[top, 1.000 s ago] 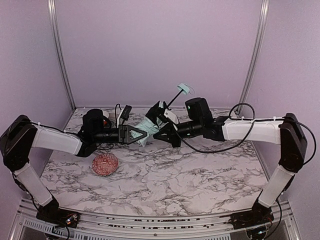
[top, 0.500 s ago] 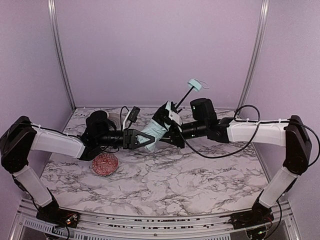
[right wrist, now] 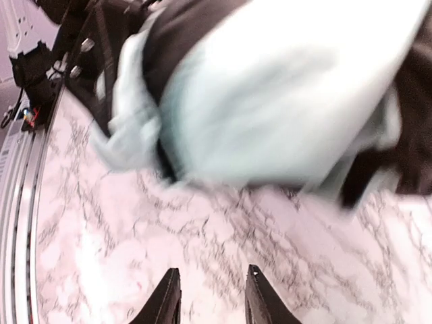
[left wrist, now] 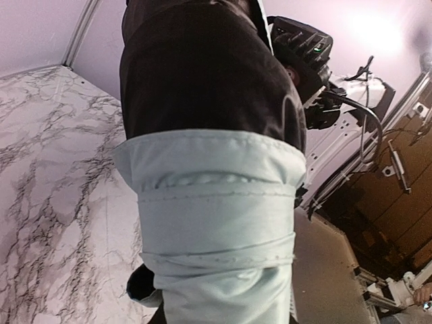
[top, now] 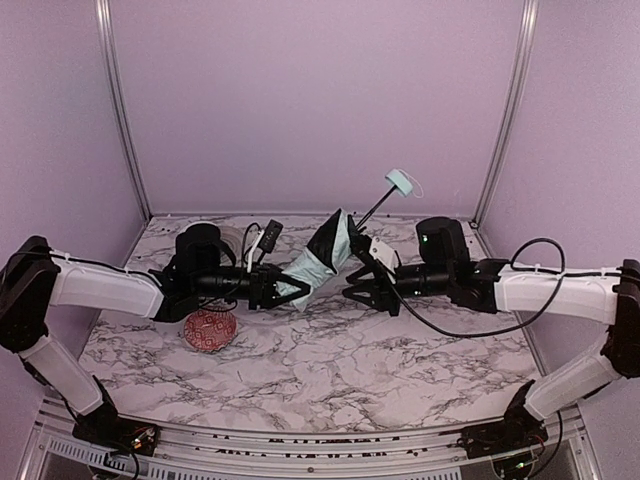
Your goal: Put away the umbrella
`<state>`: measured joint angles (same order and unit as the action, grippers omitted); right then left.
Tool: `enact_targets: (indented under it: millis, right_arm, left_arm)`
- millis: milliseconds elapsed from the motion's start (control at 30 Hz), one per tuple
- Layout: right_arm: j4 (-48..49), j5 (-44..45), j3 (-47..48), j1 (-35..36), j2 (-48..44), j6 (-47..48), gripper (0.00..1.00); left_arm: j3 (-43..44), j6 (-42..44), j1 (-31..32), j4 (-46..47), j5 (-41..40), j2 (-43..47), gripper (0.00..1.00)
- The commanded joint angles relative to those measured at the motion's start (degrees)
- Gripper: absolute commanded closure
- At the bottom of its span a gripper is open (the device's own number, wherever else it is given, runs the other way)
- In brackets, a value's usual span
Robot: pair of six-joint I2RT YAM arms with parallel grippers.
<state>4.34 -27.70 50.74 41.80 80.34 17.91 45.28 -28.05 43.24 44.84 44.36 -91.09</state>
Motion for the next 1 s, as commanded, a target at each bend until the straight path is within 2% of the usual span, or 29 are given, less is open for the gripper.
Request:
enact_targets:
  millis: [0, 133, 267, 400, 500, 600, 667, 700, 767, 833, 967]
  right_arm:
    - [-9.4, 3.2, -6.1, -0.4, -8.9, -1.4, 0.66]
    - [-17.0, 1.2, -7.2, -0.4, -18.0, -2.4, 0.56]
    - [-24.4, -1.1, 3.2, -0.5, -19.6, -4.7, 0.42]
    - [-37.7, 0.0, 20.7, -0.7, -8.7, -1.9, 0.37]
    - [-51.0, -3.0, 34.6, -0.9, 4.7, 3.1, 0.33]
    - [-59.2, -4.0, 42.9, -0.9, 14.7, 6.3, 0.27]
    - [-62.1, -6.4, 47.7, -0.9, 20.4, 6.7, 0.23]
    - [-62.9, -8.4, 49.8, -0.7, 22.9, 6.7, 0.11]
    - [-63.9, -10.7, 53.9, 0.8, 26.8, 7.2, 0.02]
    - [-64.0, -9.7, 56.3, 3.4, 29.5, 8.2, 0.00]
    - [-61.0, -5.2, 55.0, 7.6, 33.2, 8.7, 0.01]
  left_arm:
    - [5.3, 18.8, -0.4, -21.5, -13.9, 2.7, 1.00]
    - [8.3, 31.7, 0.6, -34.4, -23.0, 3.0, 1.00]
    - [11.4, 45.0, 3.3, -47.0, -33.0, 2.9, 1.00]
    - [12.5, 52.7, 5.5, -51.0, -35.7, 4.0, 1.00]
    - [12.6, 56.1, 5.9, -52.3, -33.3, 5.6, 1.00]
    - [13.4, 58.3, 6.1, -54.5, -30.4, 6.4, 1.00]
    - [13.7, 59.5, 6.5, -55.4, -31.1, 6.6, 1.00]
    - [13.8, 60.3, 7.0, -55.7, -32.1, 6.6, 1.00]
    - [13.9, 61.7, 7.9, -56.4, -34.4, 6.3, 1.00]
    - [14.6, 62.4, 8.6, -57.6, -36.2, 5.5, 1.00]
    - [16.4, 62.5, 9.1, -59.1, -38.1, 3.8, 1.00]
